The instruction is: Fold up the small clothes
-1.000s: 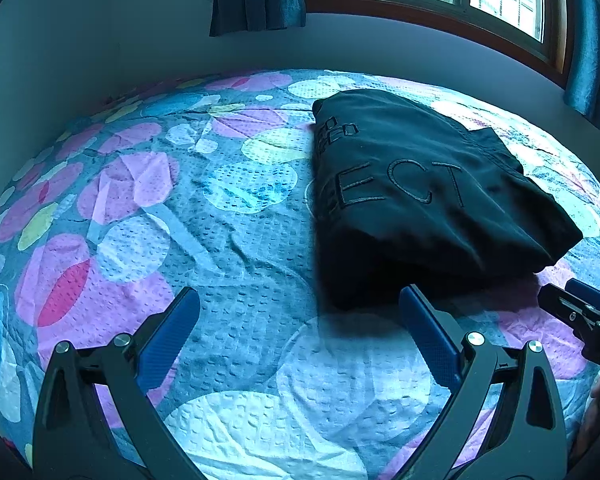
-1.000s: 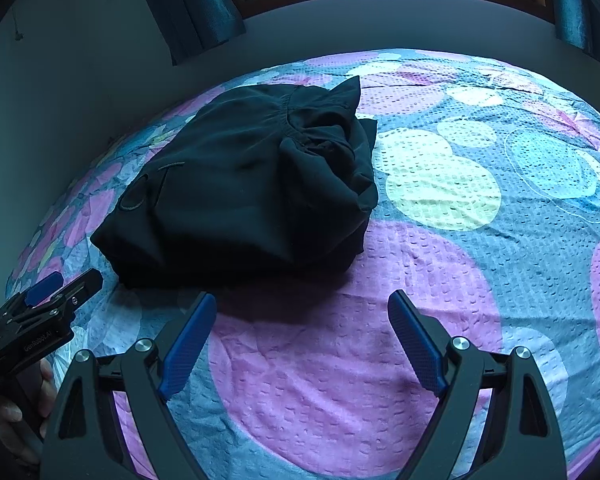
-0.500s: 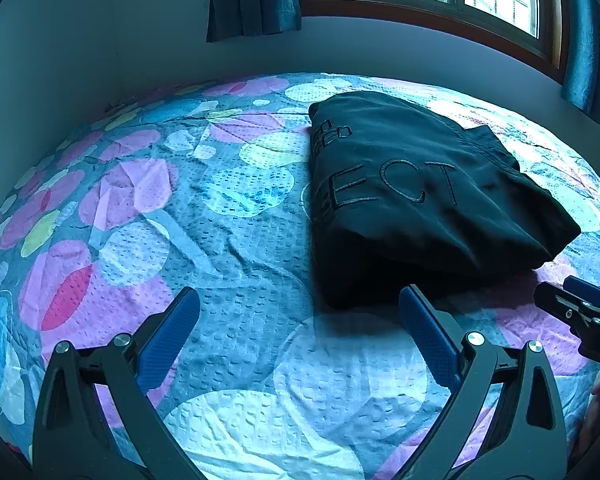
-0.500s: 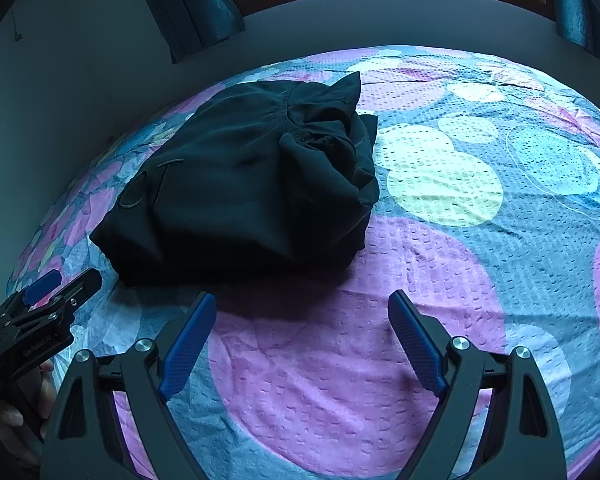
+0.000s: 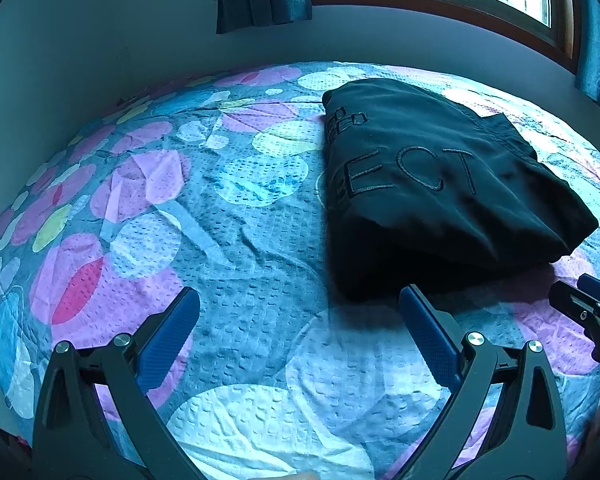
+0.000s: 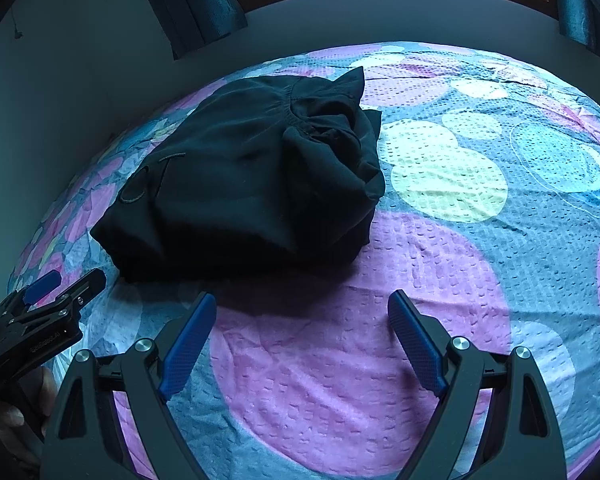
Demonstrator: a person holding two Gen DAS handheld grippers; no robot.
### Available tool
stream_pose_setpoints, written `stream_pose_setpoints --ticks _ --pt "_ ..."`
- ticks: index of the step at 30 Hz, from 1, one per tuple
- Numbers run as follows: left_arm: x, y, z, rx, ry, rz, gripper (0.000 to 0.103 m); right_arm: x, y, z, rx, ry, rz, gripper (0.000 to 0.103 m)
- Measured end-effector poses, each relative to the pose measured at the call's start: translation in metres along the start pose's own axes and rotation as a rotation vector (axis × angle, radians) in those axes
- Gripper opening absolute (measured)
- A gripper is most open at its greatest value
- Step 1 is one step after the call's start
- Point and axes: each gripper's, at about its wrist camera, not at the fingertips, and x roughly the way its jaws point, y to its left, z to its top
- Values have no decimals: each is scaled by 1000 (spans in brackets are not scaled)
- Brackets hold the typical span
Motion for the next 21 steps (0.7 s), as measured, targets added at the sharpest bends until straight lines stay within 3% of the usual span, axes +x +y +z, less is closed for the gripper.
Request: stream_pose_setpoints --ticks 4,8,11,12,16,21 --pt "-1 -1 1 2 -7 -5 100 1 0 -1 2 2 1 87" --pt "-7 1 4 -22 -14 -66 100 1 1 -1 2 5 2 87" --pt "-19 10 13 -64 -58 -181 100 1 1 -1 4 5 9 87" --pt "-22 11 16 -59 -71 -188 100 1 1 -2 4 4 15 87" --pt "-35 15 25 -6 -165 -70 100 -2 1 -1 15 4 28 87" --pt "-14 34 35 -5 -76 -38 100 -13 -6 9 37 -4 65 87"
